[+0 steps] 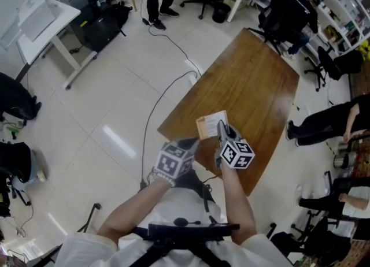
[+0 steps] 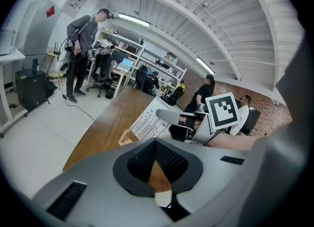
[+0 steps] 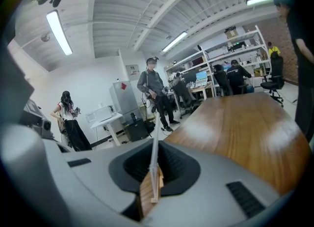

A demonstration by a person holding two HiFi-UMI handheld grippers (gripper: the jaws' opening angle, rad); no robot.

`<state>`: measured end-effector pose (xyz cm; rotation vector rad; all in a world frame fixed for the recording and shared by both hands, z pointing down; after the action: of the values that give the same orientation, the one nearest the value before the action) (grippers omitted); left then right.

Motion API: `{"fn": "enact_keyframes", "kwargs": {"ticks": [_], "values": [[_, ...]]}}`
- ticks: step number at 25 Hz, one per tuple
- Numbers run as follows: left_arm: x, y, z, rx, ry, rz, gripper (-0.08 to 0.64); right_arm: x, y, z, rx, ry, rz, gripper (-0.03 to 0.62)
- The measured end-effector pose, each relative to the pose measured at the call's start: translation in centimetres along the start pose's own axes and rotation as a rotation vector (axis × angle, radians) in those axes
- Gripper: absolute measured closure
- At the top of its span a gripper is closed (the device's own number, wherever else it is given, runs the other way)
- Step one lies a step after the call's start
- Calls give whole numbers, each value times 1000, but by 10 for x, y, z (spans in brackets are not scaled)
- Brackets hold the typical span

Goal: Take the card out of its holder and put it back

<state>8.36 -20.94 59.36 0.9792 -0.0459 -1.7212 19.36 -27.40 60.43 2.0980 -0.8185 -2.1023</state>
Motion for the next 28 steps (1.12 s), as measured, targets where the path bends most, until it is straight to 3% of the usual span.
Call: {"fn": "enact_keyframes", "kwargs": {"ticks": [28], "values": [[-4,-1,12,35,-32,8,565,-18,12,2,33,-14,41,571]]}}
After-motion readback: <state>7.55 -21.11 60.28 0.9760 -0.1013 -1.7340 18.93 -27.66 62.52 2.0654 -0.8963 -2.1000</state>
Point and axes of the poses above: the fingertips, and each gripper's own axes: y forward along the fingers, z to its left, x out of its top, the point moved 1 cm from there along -y, backward along the fingers, and after that the axes turned 15 degrees about -y, right-handed, at the moved point
